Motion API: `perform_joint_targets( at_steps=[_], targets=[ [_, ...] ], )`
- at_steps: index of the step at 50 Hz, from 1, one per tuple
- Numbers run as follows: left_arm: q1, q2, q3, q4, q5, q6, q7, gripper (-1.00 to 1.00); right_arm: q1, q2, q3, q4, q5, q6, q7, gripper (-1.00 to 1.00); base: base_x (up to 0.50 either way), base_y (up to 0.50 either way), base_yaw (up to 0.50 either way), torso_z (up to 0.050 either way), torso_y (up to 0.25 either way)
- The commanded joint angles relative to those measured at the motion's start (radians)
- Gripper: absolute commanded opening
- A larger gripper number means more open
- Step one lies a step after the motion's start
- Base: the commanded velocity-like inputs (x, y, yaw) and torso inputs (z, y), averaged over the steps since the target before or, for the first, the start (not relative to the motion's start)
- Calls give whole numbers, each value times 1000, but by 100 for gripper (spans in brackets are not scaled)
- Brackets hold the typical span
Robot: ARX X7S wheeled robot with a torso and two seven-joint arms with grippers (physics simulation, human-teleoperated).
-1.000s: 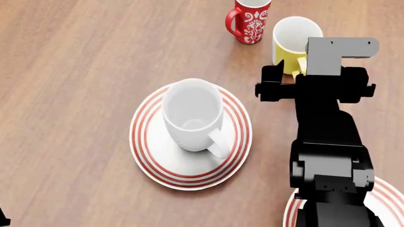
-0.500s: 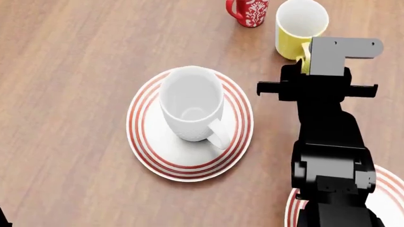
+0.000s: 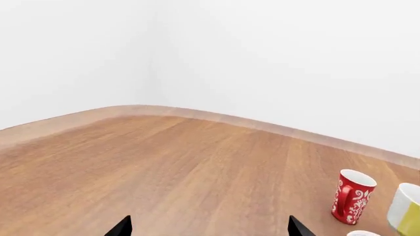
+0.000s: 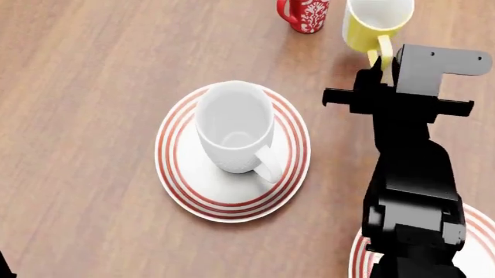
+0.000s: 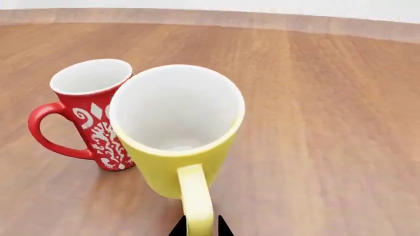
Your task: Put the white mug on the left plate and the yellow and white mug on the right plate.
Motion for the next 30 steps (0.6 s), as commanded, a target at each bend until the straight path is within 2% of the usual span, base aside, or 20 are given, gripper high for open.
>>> perform_joint_targets(
  at_steps=[1, 7, 16, 19, 22, 30],
  targets=[
    [-7, -2, 10, -1, 4, -5, -1, 100, -90, 1, 20, -214, 3, -25, -27, -100, 0, 0, 0, 0, 0],
    [-8, -5, 10, -1, 2, -6, -2, 100, -215, -4, 22, -544, 22, 167, -31, -100, 0, 0, 0, 0, 0],
    [-12, -5, 14, -4, 4, -9, -5, 100, -340, 5, 2, -819, -28, 347, 49, -100, 0, 0, 0, 0, 0],
    [-15, -5, 18, -7, 6, -11, -5, 100, -387, 4, 5, -951, -9, 434, 33, -100, 0, 0, 0, 0, 0],
    [-14, -7, 16, -6, 6, -12, -8, 100, -393, 6, -23, -987, -29, 505, 35, -100, 0, 0, 0, 0, 0],
    [-14, -8, 18, -6, 5, -11, -9, 100, -393, 9, -26, -988, -24, 506, 38, -100, 0, 0, 0, 0, 0]
  ],
)
